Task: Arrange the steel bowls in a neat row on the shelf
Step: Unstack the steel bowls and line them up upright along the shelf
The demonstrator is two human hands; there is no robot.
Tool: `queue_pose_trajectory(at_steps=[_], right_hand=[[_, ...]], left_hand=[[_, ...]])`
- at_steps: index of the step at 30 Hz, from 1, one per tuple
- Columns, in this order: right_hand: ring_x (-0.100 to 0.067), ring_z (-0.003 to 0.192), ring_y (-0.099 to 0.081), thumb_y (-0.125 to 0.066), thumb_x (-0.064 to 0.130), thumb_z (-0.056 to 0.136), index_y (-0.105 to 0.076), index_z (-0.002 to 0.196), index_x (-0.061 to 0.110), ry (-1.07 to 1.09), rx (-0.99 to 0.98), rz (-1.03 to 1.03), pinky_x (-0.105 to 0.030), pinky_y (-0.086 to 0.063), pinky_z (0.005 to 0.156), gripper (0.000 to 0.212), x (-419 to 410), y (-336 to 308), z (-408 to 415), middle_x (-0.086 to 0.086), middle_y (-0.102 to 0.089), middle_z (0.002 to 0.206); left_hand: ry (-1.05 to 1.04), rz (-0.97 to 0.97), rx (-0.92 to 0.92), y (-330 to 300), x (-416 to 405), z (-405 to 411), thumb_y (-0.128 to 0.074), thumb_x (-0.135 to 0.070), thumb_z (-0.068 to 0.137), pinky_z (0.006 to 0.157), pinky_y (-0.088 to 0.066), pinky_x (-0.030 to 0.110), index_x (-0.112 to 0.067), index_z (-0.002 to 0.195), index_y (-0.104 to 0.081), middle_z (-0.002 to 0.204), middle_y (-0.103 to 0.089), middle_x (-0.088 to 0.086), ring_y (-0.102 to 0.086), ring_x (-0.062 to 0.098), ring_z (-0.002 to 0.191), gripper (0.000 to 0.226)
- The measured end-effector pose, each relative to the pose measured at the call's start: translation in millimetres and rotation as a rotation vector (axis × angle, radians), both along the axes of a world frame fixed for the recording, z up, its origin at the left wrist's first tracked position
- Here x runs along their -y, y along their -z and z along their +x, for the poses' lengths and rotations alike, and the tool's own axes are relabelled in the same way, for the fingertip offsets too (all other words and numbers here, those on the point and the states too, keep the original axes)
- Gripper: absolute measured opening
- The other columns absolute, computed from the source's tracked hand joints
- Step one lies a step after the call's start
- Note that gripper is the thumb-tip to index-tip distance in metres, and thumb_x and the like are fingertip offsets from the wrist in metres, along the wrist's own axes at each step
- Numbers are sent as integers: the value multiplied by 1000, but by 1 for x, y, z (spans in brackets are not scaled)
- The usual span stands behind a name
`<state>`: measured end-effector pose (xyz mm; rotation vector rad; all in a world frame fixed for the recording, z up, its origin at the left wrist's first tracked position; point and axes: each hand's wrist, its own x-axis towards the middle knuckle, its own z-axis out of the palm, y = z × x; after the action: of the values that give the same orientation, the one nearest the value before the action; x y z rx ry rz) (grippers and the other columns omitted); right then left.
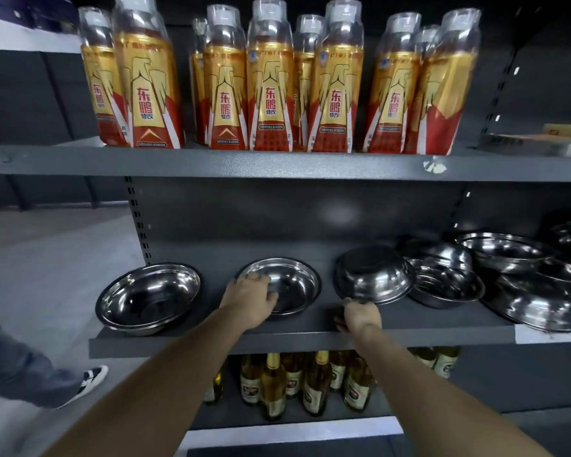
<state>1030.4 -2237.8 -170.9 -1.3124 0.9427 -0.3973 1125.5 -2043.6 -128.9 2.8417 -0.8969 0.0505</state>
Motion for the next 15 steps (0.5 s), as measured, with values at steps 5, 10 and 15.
queue_pose_trajectory(at_steps=[5,10,15], right_hand=[[-26,77,-65,-50,16,102,-56,125,-1,28,-36,-19,-30,-53,59,29,14,-4,-16,-21,-65,118],[-28,76,-67,-48,11,101,-61,119,-5,108,-81,-62,-39,-59,74,28,32,-8,-28,-23,-70,112],[-26,71,-66,-48,6,98,-59,120,-6,158,-70,-81,-41,-60,78,28,39,-11,-36,-22,-70,107]], left_hand=[[71,-11,-43,1,25,-2,-41,-44,99,113,-33,40,-18,144,-46,146,-48,8,-42,27,135,52],[125,13,-33,1,43,-1,-42,-45,98,113,-32,43,-18,141,-49,144,-50,7,-44,29,134,51],[161,-2,-56,2,56,-1,-41,-44,98,110,-36,43,-16,135,-52,141,-51,9,-47,30,130,48]])
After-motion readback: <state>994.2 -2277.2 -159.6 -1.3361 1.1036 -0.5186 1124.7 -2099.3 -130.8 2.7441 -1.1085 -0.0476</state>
